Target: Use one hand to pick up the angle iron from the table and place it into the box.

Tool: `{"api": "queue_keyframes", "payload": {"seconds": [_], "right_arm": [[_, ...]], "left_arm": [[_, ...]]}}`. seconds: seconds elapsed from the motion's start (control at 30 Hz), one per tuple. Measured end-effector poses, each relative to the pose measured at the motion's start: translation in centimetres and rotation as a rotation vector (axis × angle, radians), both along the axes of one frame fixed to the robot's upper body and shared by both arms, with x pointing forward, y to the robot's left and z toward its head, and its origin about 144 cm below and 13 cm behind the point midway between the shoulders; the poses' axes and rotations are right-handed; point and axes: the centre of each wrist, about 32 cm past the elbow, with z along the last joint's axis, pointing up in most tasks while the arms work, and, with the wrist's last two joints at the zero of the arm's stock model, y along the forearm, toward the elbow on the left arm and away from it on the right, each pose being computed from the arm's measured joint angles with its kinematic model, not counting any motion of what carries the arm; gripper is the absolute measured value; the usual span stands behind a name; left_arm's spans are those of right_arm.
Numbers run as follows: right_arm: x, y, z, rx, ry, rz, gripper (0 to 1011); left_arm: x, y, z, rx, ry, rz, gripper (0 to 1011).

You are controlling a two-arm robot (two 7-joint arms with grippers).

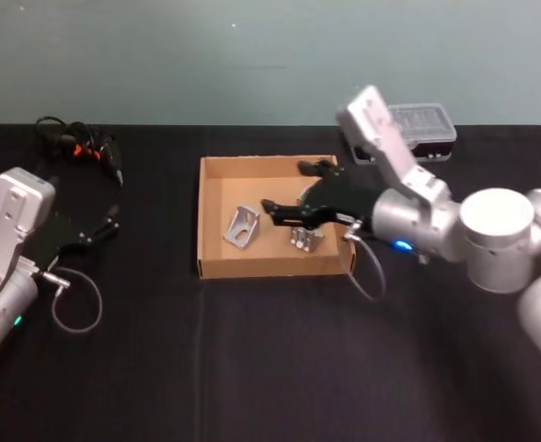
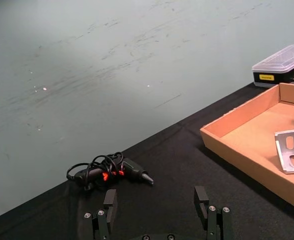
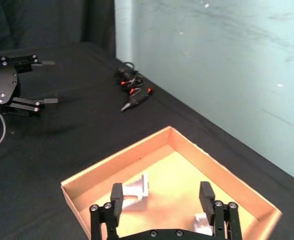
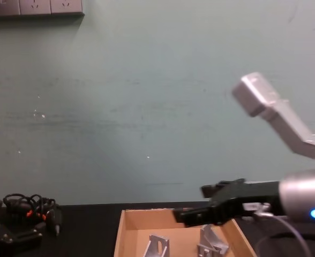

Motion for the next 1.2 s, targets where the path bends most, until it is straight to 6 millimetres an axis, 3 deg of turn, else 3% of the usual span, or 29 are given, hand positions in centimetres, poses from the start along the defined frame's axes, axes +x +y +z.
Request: {"api": "queue_keyframes", "payload": {"seconds": [0.07,0.27,0.6,0.97,1.2], "right_arm": [[-1.1,-1.0,-0.1,0.008,-0.017,-0.027,1004],[-3.7,-3.7,-0.3,0.038,-0.071,-0.114,1004],[-6.4,-6.9,-2.0,0.056,-0.111,-0.251,1004],[-7.6,-9.0,-4.5,0.049,-0.105,-0.357,1004],[-7.6,-9.1,-4.7,0.046,-0.106,-0.361,1004]], "left_arm": [[0.0,0.0,0.0,0.0,0.0,0.0,1011],[0.0,0.0,0.0,0.0,0.0,0.0,1011],[0.0,0.0,0.0,0.0,0.0,0.0,1011],[0.0,0.0,0.0,0.0,0.0,0.0,1011],[0.0,0.0,0.0,0.0,0.0,0.0,1011]]}}
